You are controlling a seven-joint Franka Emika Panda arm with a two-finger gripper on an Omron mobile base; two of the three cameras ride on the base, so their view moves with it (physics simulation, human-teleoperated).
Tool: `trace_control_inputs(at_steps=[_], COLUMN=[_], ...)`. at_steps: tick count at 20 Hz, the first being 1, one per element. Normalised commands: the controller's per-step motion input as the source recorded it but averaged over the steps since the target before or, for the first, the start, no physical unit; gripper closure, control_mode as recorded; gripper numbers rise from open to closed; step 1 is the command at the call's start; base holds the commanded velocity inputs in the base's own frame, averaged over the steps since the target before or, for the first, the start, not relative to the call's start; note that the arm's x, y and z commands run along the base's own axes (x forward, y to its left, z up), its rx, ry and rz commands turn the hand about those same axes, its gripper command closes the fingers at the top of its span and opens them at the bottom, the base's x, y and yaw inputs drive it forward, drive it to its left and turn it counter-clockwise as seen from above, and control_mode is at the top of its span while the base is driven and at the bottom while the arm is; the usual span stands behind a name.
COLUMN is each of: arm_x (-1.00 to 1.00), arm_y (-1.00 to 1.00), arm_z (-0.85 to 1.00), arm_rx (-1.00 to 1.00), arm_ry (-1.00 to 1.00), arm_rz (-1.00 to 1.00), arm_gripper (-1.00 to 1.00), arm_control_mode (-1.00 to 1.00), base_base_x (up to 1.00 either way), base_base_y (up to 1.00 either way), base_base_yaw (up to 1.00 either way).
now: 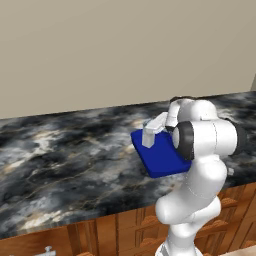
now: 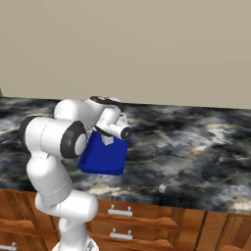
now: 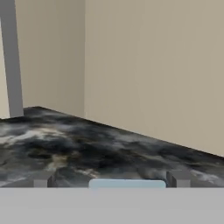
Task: Take out the milk from the fridge and place it on the tray on the counter. Then take the sugar cube near the tray and place it in the tray.
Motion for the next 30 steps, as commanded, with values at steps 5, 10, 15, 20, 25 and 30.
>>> trace_control_inputs(at_steps=[5, 10, 15, 20, 25, 30], arm_x=[-0.19, -0.45, -0.68, -0.63, -0.56, -0.56], arm_y=[0.00, -0.10, -0.18, -0.46, -0.50, -0.61], arm_z=[0.74, 0.71, 0.64, 0.80, 0.99, 0.61], arm_rx=[0.00, 0.00, 0.00, 0.00, 0.00, 0.01], arm_ry=[-0.01, 0.04, 0.14, 0.25, 0.27, 0.35], arm_rz=[0.00, -0.02, -0.20, -0.23, -0.17, -0.18], arm_gripper=[-1.00, -1.00, -1.00, -1.00, -1.00, -1.00], arm_control_mode=[-1.00, -1.00, -1.00, -1.00, -1.00, -1.00], base_base_x=[0.00, 0.00, 0.00, 0.00, 0.00, 0.00], base_base_y=[0.00, 0.00, 0.00, 0.00, 0.00, 0.00], base_base_yaw=[0.00, 0.00, 0.00, 0.00, 0.00, 0.00])
